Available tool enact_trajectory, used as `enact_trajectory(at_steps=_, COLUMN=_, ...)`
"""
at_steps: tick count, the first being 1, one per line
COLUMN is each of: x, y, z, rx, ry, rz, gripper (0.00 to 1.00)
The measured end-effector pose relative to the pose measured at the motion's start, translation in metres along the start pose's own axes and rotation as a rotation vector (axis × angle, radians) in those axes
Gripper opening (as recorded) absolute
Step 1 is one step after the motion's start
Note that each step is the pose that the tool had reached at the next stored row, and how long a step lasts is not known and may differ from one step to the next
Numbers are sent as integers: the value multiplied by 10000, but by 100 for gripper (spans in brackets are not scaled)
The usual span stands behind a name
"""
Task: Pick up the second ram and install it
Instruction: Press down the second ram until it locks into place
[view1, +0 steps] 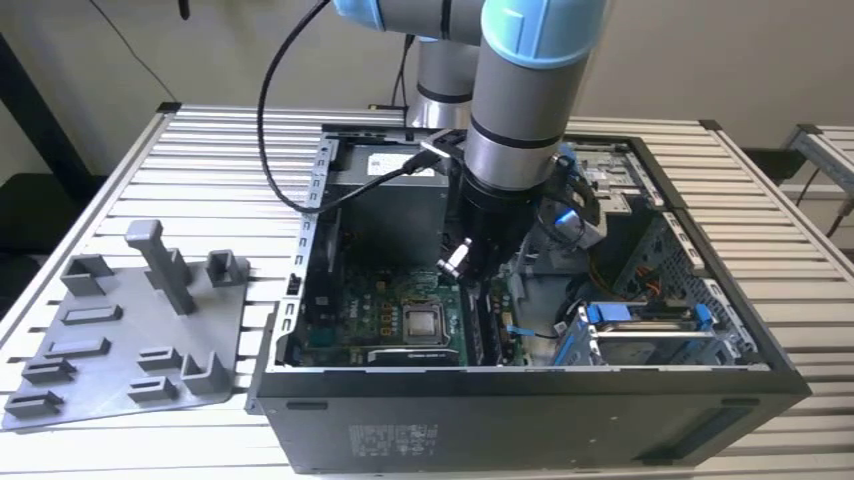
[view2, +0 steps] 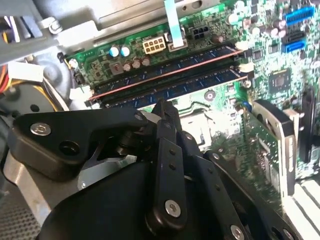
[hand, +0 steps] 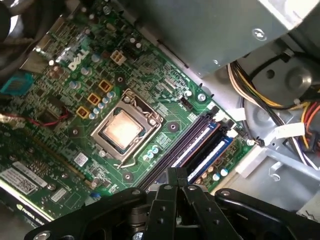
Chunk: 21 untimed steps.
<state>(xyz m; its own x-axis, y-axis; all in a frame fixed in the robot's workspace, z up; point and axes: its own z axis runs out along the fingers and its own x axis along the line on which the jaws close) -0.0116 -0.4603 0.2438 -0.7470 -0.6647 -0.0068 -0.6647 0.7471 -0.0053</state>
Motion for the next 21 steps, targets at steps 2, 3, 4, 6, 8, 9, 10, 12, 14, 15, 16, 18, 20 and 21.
enact_trajectory(at_steps=2, x=-1, y=-1, z=1, rx=-3, ry=-2, rz=-372, gripper=11)
enact_trajectory(at_steps=3, x=-1, y=-1, z=1, rx=-4, ry=-3, rz=-553, gripper=11)
enact_trajectory(at_steps=4, x=-1, y=-1, z=1, rx=-5, ry=-4, rz=-732, gripper=11)
enact_trajectory(at_steps=6, x=0, y=0, z=3, rx=-7, ry=-7, rz=-1092, gripper=11)
enact_trajectory(at_steps=8, x=0, y=0, z=7, rx=-8, ry=-10, rz=-1462, gripper=11)
enact_trajectory(at_steps=9, x=0, y=0, z=9, rx=-7, ry=-13, rz=-1641, gripper=11)
enact_trajectory(at_steps=10, x=0, y=0, z=11, rx=-7, ry=-16, rz=-1822, gripper=11)
enact_trajectory(at_steps=12, x=0, y=0, z=14, rx=-7, ry=-19, rz=-2186, gripper=11)
enact_trajectory(at_steps=14, x=0, y=0, z=19, rx=-8, ry=-24, rz=-2546, gripper=11)
enact_trajectory(at_steps=15, x=0, y=0, z=22, rx=-8, ry=-26, rz=-2732, gripper=11)
enact_trajectory(at_steps=16, x=1, y=0, z=25, rx=-9, ry=-28, rz=-2909, gripper=11)
enact_trajectory(at_steps=18, x=1, y=1, z=30, rx=-10, ry=-30, rz=-3270, gripper=11)
enact_trajectory(at_steps=20, x=1, y=0, z=35, rx=-11, ry=-34, rz=-3635, gripper=11)
enact_trajectory(at_steps=21, x=0, y=0, z=38, rx=-12, ry=-36, rz=-3826, gripper=11)
